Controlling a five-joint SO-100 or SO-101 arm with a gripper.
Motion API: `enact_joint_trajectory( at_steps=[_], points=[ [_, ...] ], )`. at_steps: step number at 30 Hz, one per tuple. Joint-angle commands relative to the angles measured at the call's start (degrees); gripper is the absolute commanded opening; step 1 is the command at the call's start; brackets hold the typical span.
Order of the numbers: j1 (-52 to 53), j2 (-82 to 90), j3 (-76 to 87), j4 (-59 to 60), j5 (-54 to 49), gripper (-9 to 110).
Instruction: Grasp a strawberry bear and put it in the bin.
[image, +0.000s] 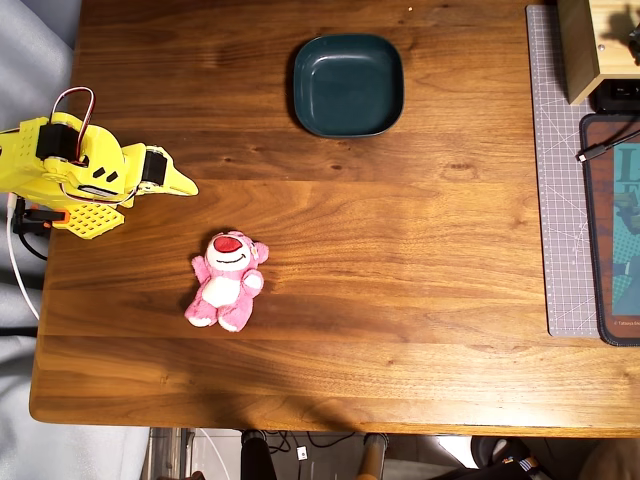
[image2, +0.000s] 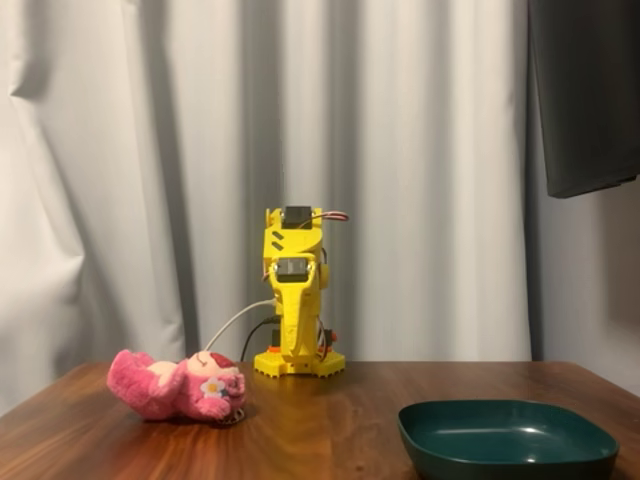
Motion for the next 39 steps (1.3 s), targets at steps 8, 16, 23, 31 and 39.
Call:
enact_joint_trajectory(
  at_steps=[8,16,23,31,39],
  points=[
    [-0.53,1.32,-0.35,0.09,0.0,0],
    [-0.53,1.32,-0.35,0.09,0.0,0],
    [1.41,1.32,-0.26,-0.18,-0.35,2],
    [-13.1,1.32,1.93,-13.54,-6.15,9],
    [-13.71,-0.62,-11.51,-13.45,-12.74,17]
  ],
)
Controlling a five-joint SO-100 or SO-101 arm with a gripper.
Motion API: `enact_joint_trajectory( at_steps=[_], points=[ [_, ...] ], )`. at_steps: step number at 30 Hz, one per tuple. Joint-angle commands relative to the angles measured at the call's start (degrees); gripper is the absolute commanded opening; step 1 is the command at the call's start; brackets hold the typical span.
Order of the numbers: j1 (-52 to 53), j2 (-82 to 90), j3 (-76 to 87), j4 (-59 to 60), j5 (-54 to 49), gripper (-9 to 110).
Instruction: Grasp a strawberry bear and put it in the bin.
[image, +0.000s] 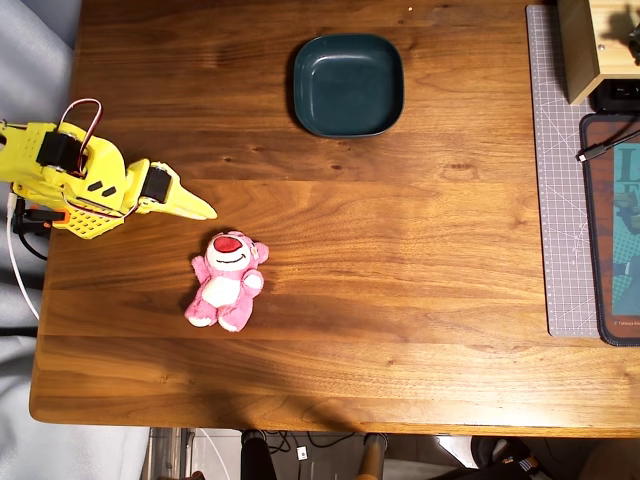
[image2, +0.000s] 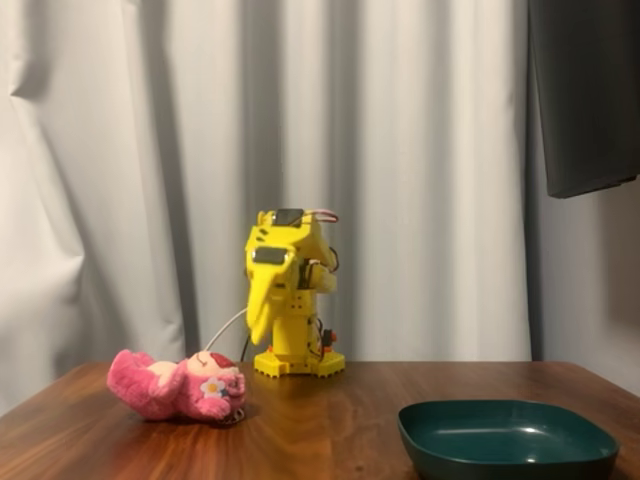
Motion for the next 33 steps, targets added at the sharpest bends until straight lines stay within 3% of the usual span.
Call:
enact_joint_trajectory(
  at_steps=[1,5,12,26,33],
  points=[
    [-0.09,-2.29,-11.34,0.53,-1.14,17],
    [0.53,-20.48,-23.73,1.76,-1.14,23],
    [0.79,-53.88,-45.97,14.59,-1.14,33],
    [-15.12,-69.7,-60.73,27.86,-6.5,53],
    [-16.35,-70.4,-49.75,28.04,-6.59,54]
  ],
)
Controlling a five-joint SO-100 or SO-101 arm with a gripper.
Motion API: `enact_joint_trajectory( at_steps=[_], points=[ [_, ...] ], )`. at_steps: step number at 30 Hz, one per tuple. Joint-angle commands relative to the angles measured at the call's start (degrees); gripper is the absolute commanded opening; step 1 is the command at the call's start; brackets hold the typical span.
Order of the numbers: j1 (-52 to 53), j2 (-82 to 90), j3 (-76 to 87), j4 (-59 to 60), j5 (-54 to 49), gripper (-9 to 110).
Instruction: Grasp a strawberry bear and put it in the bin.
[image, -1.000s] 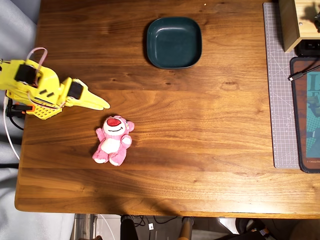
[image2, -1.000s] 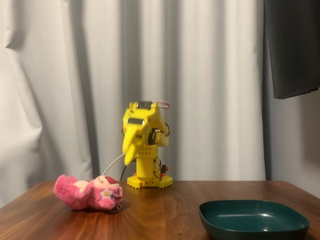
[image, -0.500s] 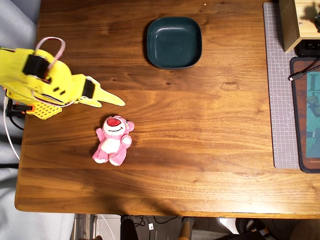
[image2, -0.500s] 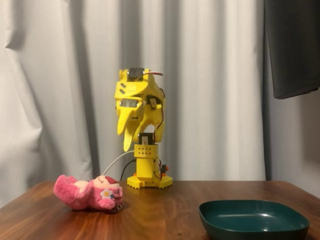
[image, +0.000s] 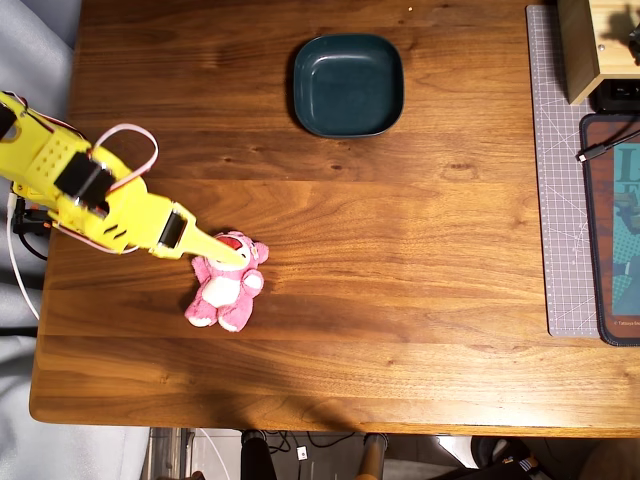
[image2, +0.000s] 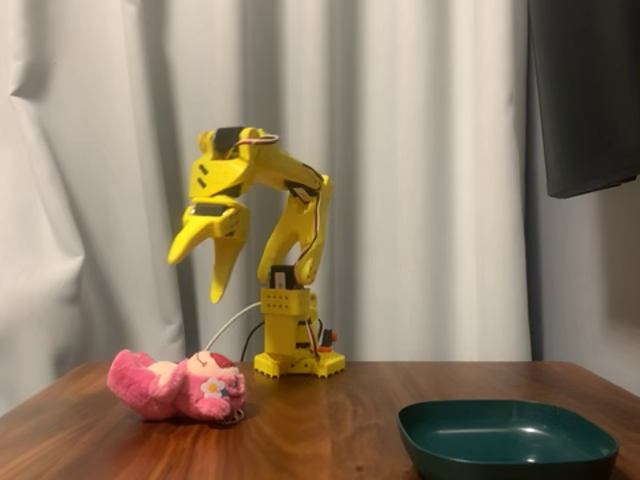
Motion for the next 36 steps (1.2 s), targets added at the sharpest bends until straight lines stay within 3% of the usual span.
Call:
enact_joint_trajectory(
  at_steps=[1,20,26,36],
  points=[
    [1.76,0.0,5.62,0.0,-0.62,55],
    [9.23,-15.64,-2.29,-15.29,5.71,62],
    [5.62,-25.05,-9.76,-14.33,6.77,63],
    [-1.05,-26.98,-6.68,-12.13,5.8,66]
  ],
)
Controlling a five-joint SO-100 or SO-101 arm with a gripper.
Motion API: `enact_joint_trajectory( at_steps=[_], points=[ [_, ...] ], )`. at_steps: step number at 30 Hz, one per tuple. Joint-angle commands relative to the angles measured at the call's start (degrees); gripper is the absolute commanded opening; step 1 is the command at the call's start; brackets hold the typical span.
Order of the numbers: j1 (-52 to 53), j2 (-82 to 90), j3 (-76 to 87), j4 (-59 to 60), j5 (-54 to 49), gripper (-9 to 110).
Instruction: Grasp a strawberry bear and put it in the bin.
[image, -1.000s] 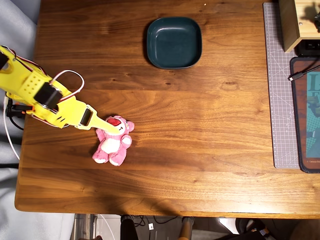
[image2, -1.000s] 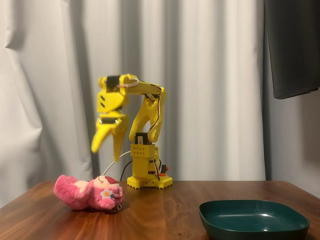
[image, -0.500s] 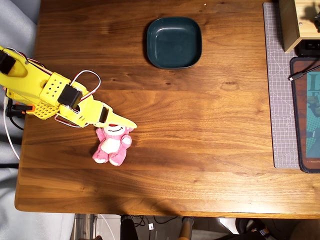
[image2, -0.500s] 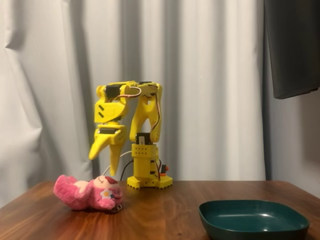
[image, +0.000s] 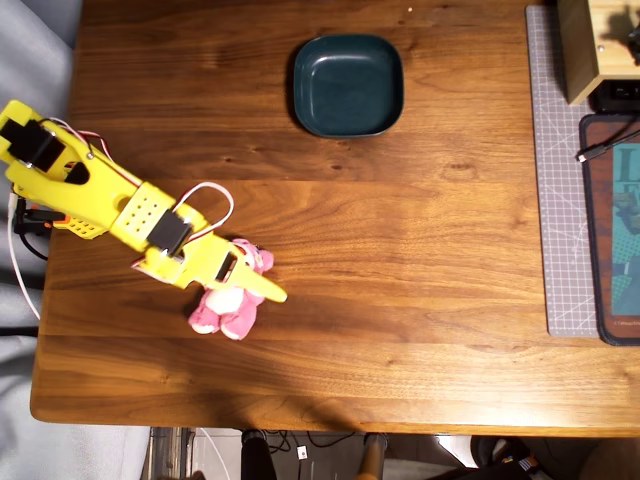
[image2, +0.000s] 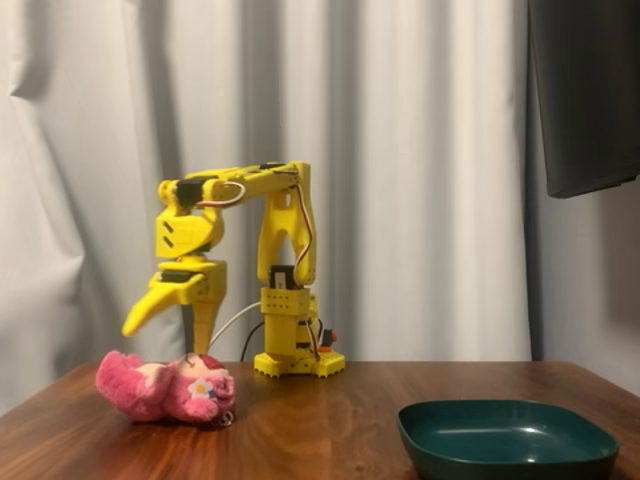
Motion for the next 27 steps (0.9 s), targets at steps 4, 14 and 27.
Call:
enact_joint_trajectory(
  at_steps=[4,14,27],
  points=[
    [-3.78,0.53,0.79,1.05,-0.44,68],
    [-2.46,0.53,8.17,-1.76,-0.44,71],
    [-1.32,0.62,16.35,-15.91,-0.44,69]
  ],
)
